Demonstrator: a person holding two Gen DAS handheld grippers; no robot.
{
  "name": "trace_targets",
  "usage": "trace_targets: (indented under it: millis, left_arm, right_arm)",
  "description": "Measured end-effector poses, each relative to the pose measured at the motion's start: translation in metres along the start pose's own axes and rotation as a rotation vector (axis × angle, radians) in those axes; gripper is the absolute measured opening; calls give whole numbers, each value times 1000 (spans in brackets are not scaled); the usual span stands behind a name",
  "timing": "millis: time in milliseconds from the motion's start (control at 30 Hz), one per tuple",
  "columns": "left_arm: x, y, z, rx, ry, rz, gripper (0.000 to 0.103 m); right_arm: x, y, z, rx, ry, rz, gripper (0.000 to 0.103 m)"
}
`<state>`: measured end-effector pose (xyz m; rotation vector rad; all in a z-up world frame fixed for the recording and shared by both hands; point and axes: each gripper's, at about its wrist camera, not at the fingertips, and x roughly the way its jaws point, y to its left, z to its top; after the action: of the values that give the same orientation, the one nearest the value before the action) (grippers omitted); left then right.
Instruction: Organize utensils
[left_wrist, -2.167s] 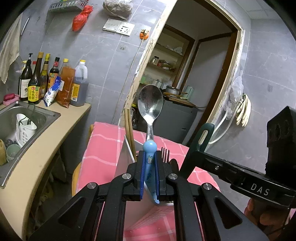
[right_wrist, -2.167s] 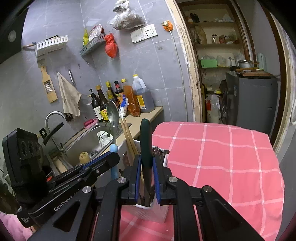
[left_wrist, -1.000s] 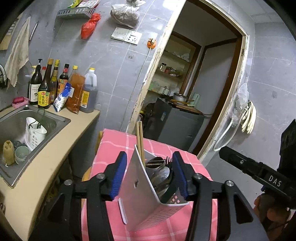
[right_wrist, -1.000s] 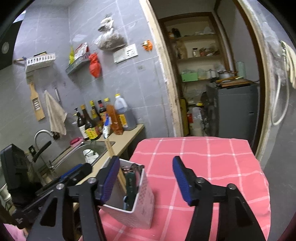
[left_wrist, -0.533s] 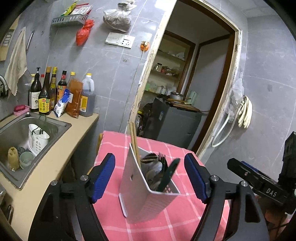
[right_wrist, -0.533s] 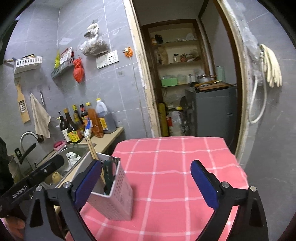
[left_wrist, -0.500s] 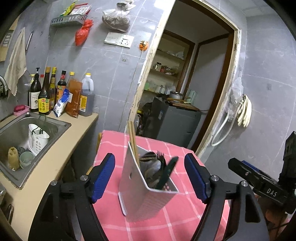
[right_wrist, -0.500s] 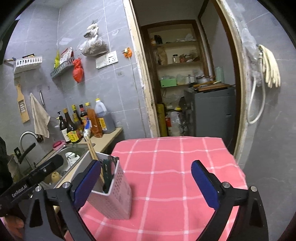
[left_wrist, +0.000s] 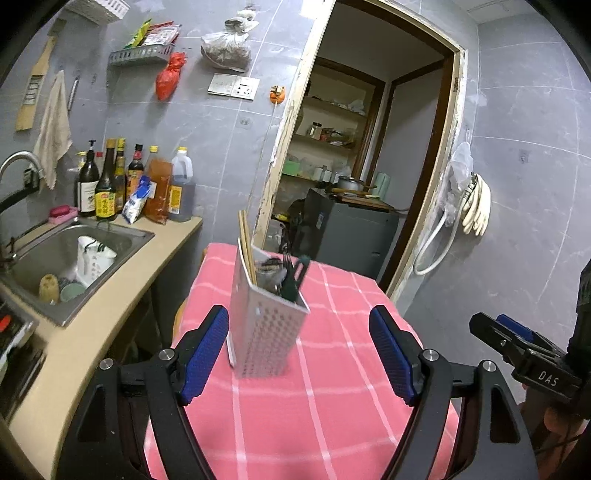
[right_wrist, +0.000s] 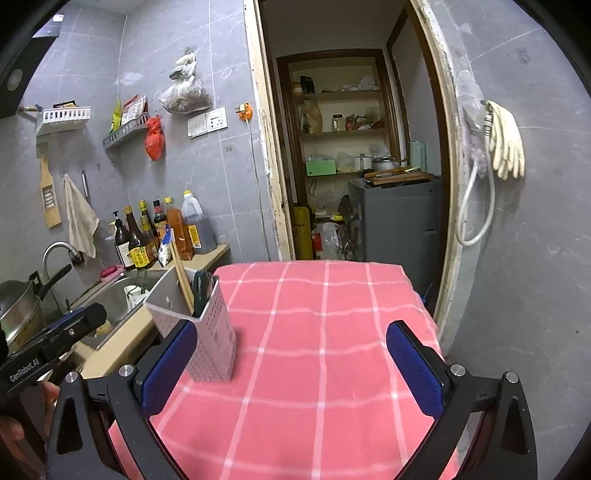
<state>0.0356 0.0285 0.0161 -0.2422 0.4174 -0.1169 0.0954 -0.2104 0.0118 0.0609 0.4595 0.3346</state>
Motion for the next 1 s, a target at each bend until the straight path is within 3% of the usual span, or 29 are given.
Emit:
trace_targets:
  millis: [467,1000]
  left_arm:
    - [-71,-40,-43,23,9,75,73]
    - [-78,-32,-62,53,38,85,73]
  right_arm:
    - [-78,-5,-34,12,6,20,103]
    - [-86,6,-59,-14,27,-27,103]
